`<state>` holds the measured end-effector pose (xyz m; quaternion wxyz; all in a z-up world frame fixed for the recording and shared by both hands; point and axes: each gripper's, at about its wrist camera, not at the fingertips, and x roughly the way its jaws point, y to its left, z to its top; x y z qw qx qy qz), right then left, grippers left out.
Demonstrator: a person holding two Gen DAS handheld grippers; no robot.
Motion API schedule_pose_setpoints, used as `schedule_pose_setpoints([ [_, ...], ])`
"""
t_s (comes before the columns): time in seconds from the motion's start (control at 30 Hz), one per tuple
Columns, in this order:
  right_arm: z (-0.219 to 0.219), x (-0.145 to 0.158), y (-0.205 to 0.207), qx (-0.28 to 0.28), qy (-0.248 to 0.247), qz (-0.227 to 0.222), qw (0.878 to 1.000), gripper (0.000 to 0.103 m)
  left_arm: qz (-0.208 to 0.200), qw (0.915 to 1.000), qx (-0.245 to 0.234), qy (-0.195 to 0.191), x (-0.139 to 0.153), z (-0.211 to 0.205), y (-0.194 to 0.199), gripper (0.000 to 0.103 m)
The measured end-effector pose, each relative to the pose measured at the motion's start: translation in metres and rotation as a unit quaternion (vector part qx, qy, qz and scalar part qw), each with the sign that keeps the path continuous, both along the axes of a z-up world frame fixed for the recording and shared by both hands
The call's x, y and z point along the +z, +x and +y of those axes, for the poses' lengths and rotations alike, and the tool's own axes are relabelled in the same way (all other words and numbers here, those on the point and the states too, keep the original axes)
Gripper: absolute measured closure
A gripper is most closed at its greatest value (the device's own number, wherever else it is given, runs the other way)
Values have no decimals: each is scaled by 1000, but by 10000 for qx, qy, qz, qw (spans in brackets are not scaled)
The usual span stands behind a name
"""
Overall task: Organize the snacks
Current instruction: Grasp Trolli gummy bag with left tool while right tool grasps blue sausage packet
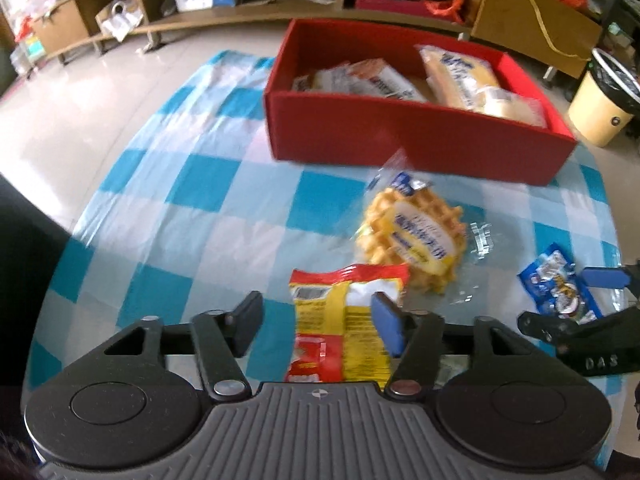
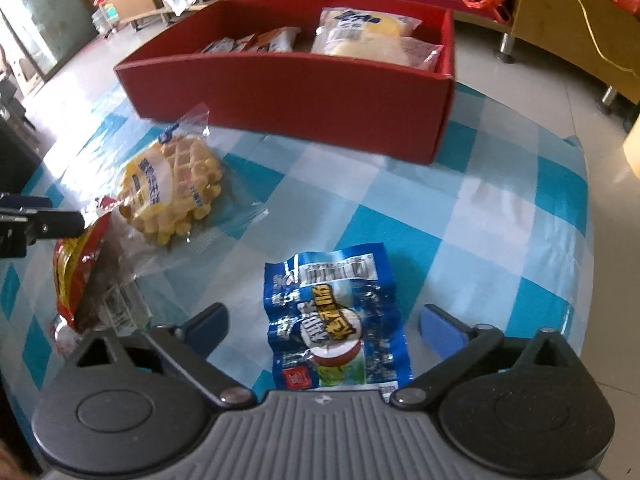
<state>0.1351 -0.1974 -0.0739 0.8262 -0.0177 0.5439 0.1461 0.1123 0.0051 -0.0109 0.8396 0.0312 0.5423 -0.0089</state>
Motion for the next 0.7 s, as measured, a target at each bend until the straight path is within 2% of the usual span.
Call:
schedule_pose_setpoints([
  [0.03,4,-1,-1,42,-107,-23,9999,0,3,10000,53,9,-1,2,0,22],
  [0.13,13,-2,-5,160,-404,-88,9990,0,26,9997,185,-134,-1,9,0,15],
  [0.23,11,-2,-7,108,-340,-121,9993,0,151,9985,245,-476,-4,10,-1,12],
  [0.3,8,-1,-8,85,-252,-157,9995,0,227,9980,193,-559,-8,4,-1,12],
  [0.37,6,0,-9,-6,-211,-203,9996,5,248,9987,70,-444,-12,-6,-1,11],
  [0.4,6,2,-10,-42,-290,-245,9993,13,264,9991,-9,-338,-15,-11,0,11],
  [0.43,6,3,-12,-79,-372,-292,9988,20,307,9993,-65,-195,-19,-14,0,13],
  [0.47,4,5,-14,-133,-349,-306,9988,24,336,9994,-78,-84,-22,-16,0,22],
  [0.5,2,7,-17,-204,-343,-334,9986,33,377,9993,-82,-31,-25,-16,0,27],
  [0.57,-2,9,-21,-344,-297,-318,9985,34,470,9987,-15,-188,-25,-9,1,35],
  [0.63,-4,11,-27,-444,-292,-325,9981,35,459,9984,86,-308,-20,-1,0,38],
  [0.7,-5,14,-31,-516,-244,-314,9979,35,358,9989,132,-261,-13,4,-2,38],
])
